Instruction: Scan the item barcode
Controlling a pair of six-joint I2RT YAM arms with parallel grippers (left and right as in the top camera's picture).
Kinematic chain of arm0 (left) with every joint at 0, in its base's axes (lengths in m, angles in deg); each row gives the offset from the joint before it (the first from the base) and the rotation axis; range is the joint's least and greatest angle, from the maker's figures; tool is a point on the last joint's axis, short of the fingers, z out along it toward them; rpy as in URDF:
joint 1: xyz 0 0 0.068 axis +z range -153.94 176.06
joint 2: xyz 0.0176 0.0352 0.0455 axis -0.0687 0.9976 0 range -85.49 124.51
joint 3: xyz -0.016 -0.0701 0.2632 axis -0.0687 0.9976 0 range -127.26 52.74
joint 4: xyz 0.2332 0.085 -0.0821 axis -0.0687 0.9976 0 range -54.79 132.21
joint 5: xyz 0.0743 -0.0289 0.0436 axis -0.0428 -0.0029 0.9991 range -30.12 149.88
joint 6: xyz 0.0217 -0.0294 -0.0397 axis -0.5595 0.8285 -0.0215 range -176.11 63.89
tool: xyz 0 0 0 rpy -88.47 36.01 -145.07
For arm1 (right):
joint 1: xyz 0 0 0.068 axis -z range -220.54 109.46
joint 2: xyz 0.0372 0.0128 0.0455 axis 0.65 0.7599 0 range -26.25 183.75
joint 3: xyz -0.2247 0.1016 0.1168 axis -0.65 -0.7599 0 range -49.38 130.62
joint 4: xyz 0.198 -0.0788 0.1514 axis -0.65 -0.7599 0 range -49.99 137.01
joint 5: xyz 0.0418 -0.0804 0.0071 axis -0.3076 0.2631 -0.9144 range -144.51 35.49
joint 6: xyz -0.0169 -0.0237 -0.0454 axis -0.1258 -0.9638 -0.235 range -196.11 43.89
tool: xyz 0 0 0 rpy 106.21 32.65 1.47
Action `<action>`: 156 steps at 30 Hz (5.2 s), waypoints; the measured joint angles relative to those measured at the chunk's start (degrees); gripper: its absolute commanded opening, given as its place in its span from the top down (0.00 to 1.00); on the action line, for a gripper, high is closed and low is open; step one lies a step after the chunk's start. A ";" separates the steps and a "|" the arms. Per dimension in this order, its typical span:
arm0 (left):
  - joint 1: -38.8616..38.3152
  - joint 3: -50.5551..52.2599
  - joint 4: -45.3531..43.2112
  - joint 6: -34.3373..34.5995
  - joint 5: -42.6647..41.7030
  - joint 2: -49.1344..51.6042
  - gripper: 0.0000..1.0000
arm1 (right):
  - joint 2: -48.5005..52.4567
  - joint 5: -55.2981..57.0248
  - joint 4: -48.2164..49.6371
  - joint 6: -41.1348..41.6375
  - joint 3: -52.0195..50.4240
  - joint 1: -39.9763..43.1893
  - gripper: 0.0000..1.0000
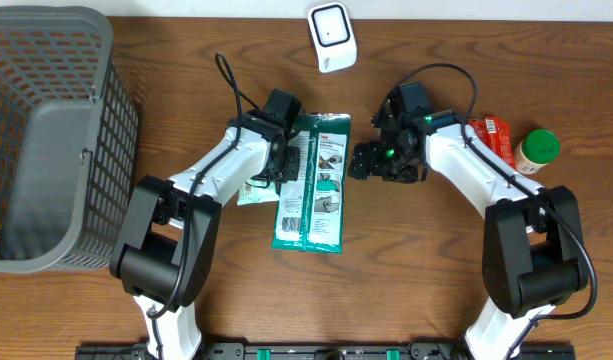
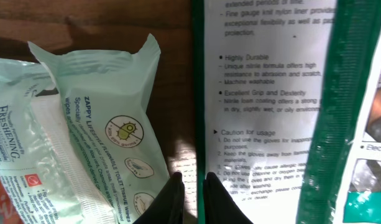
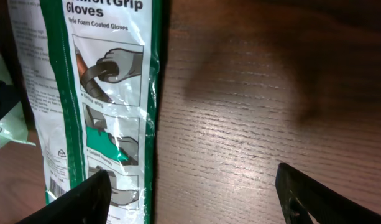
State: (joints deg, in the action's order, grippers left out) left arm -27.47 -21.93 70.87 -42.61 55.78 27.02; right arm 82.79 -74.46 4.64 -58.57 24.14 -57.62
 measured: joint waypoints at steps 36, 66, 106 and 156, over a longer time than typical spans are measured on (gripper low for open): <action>-3.96 2.75 -1.27 0.02 -4.55 0.00 0.79 | -0.02 -18.84 11.34 -1.60 -10.99 3.67 0.21; -3.85 2.62 -2.54 0.02 -7.63 1.07 0.87 | -0.26 -28.98 33.38 -1.99 -22.21 4.48 0.42; -4.61 2.56 -2.45 0.00 -7.74 0.74 0.87 | -0.24 -26.58 39.23 0.11 -23.12 -1.20 0.99; 20.26 2.43 7.82 1.70 1.53 -29.90 0.16 | -16.15 8.55 -30.51 -26.21 42.71 -2.80 0.99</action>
State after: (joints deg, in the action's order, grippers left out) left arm -7.21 -19.51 78.69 -40.91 57.31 -2.88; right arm 66.63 -65.91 -25.88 -84.78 66.85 -60.42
